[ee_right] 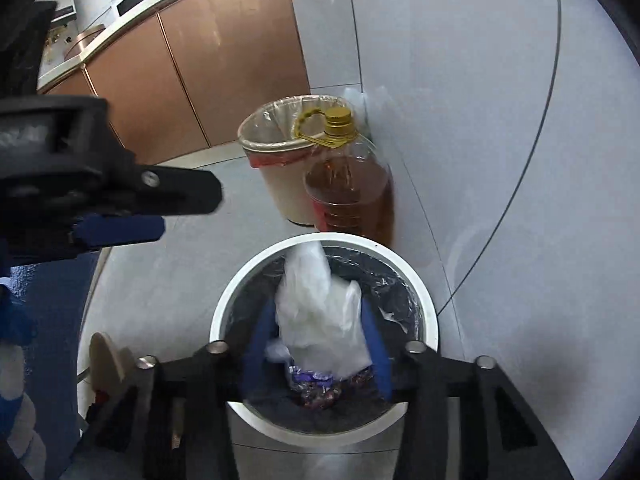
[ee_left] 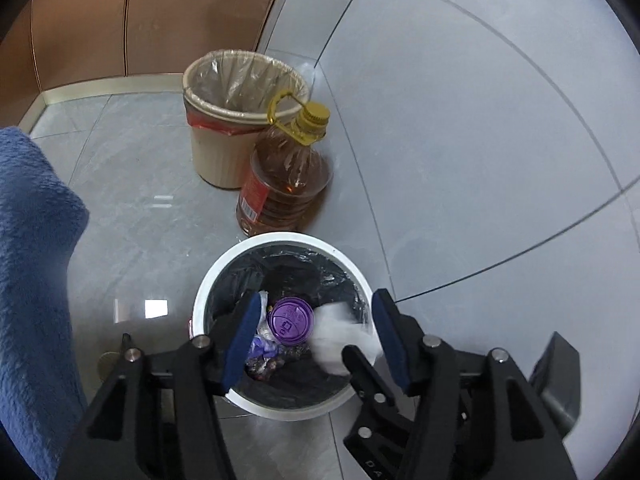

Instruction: Collect trash

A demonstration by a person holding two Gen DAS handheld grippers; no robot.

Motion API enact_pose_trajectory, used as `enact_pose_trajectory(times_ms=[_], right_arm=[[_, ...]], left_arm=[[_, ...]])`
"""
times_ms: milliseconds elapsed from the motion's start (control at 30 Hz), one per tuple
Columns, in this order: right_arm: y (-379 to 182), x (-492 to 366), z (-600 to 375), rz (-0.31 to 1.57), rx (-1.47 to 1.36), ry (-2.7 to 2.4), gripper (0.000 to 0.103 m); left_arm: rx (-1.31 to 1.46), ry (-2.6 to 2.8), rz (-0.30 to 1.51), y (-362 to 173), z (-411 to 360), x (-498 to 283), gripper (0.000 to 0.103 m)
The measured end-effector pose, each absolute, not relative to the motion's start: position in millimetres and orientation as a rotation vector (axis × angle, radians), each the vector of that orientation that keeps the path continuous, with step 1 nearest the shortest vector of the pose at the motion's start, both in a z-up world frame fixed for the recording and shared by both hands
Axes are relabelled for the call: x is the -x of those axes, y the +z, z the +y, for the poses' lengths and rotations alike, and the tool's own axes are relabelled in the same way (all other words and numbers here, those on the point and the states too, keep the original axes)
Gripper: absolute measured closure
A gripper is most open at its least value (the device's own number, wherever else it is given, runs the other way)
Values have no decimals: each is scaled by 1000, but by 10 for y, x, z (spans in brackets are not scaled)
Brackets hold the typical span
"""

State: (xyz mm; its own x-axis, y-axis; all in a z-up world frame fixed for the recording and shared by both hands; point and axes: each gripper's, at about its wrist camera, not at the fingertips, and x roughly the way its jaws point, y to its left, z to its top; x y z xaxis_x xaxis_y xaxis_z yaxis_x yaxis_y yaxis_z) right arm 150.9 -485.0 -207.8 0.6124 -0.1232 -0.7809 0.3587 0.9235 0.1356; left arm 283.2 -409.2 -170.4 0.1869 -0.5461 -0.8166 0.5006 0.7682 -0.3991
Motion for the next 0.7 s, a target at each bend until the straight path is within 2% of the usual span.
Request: enact_pose_trajectory(times_ms=[67, 167, 400, 567, 700], right_arm=[[-2048, -1461, -4825, 866, -283, -282, 43], [-1956, -1375, -4782, 856, -284, -287, 40], [-1381, -1075, -4483, 771, -227, -306, 22], [-876, -850, -4061, 685, -152, -273, 14], [-503, -630, -3629, 621, -81, -222, 9]], left_arm=[[50, -728, 1137, -1583, -3976, -2737, 47], [67, -711, 1092, -1398, -3800, -2617, 47], [22, -603, 923, -802, -3141, -2107, 47], [-28, -496, 851, -508, -2595, -1779, 47], [-58, -411, 777, -290, -2027, -1469, 41]])
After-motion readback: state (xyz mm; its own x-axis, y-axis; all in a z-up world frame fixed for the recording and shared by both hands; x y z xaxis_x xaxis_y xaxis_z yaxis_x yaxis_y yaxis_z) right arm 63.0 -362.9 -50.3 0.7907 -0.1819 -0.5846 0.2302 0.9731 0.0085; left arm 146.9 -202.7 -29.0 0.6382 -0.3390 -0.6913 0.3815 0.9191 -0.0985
